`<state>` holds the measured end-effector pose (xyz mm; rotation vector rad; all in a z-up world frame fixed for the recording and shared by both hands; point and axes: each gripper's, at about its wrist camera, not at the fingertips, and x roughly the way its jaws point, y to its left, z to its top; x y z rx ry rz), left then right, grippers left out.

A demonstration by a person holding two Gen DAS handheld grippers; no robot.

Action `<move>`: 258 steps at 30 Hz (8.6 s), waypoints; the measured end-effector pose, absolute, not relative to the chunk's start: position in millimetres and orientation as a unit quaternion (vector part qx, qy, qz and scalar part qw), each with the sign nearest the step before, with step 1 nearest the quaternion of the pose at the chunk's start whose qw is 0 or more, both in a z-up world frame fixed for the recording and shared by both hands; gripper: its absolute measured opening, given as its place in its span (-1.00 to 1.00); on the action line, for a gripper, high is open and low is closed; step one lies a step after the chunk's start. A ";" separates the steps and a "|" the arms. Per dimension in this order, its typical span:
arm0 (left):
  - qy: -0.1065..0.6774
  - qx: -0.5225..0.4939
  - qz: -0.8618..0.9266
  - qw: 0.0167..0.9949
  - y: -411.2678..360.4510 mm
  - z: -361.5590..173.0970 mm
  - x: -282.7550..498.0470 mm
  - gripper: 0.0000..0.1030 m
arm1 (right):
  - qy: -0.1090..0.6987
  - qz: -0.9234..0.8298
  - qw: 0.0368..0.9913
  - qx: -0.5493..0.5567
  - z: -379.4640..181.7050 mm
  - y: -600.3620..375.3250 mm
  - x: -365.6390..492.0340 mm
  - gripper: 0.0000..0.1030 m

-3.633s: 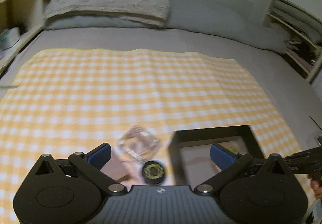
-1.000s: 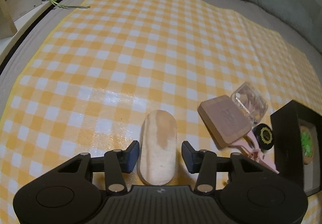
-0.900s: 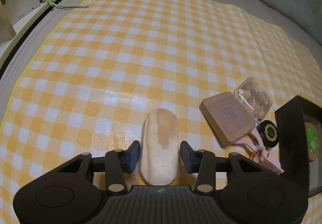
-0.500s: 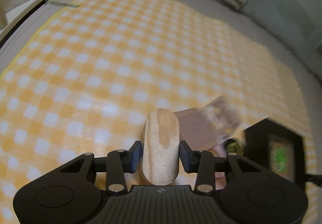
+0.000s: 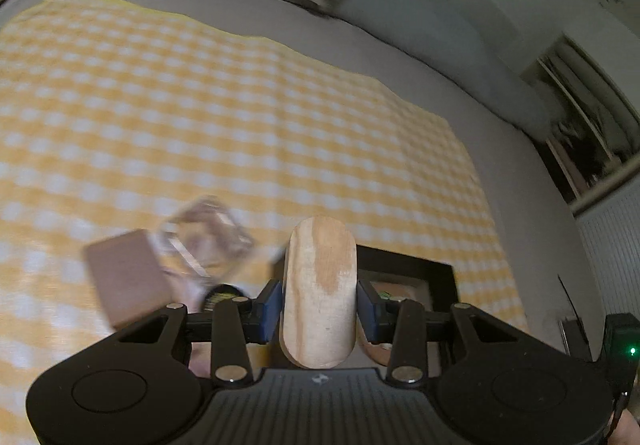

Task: Organize rigid objects
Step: 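Carry the oval block into the box and release it on the coaster, then grasp the square wooden coaster with the left gripper, then carry the square wooden coaster into the box and lower it, then move the left gripper to the clear capsule case and grasp it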

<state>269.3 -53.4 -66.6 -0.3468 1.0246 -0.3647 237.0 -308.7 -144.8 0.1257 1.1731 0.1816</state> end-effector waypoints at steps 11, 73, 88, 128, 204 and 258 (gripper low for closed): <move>0.534 -0.133 -0.199 0.811 -141.7 -108.2 281.4 -0.19 | 0.555 0.113 0.823 0.032 -151.5 -304.5 190.7 -0.84; 0.443 -0.102 -0.148 0.878 -68.4 -60.1 263.8 1.00 | 0.531 0.076 0.844 0.013 -150.0 -310.2 179.8 -0.88; 0.508 -0.073 0.004 0.859 4.6 -120.2 289.3 1.00 | 0.552 0.072 0.831 0.023 -160.0 -311.3 184.0 -0.82; 0.540 -0.031 0.052 0.840 5.7 -165.9 339.6 0.34 | 0.546 0.072 0.834 0.039 -170.6 -309.3 222.8 -0.84; 0.544 -0.146 -0.179 0.807 -170.7 -154.7 306.9 0.44 | 0.538 0.084 0.838 0.023 -153.6 -307.3 234.2 -0.88; 0.410 0.031 -0.139 0.901 -25.2 -73.3 289.2 1.00 | 0.536 0.081 0.840 0.013 -152.3 -305.0 234.4 -0.89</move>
